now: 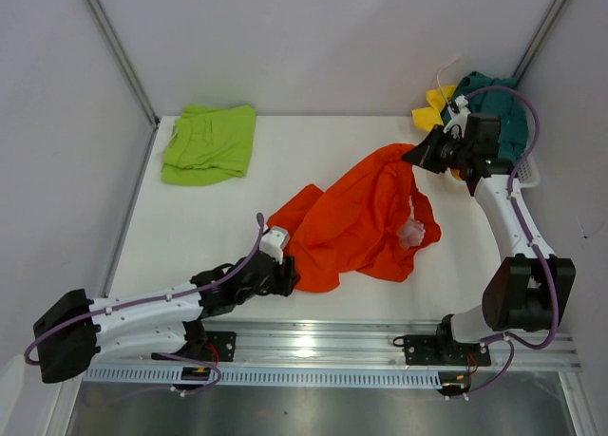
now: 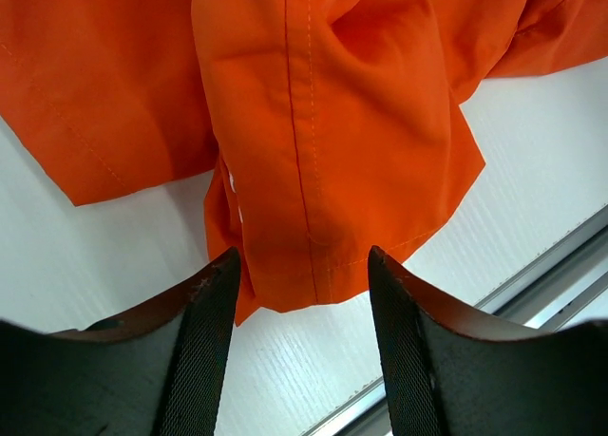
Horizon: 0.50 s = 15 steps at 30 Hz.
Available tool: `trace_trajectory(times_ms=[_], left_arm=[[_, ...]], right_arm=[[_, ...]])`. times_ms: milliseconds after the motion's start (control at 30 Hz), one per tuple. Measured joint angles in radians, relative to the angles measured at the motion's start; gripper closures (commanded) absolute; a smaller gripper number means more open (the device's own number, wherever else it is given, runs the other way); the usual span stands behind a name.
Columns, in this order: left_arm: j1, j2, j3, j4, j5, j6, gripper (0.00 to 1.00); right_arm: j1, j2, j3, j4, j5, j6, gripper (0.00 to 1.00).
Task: Fold and stack the shorts
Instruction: Flatten the shorts out
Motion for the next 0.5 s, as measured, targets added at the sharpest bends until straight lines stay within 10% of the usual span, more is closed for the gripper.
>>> trace_trajectory(times_ms=[267, 500], left_arm=[[0.000, 0.014, 0.003, 0.027, 0.006, 0.000, 0.27], [0.000, 0.069, 0.003, 0.053, 0.028, -0.004, 0.38]], right_arm=[[0.001, 0.000, 0.000, 0.000, 0.000, 0.000, 1.00], [0.003, 0.000, 0.000, 0.000, 0.000, 0.001, 1.00]])
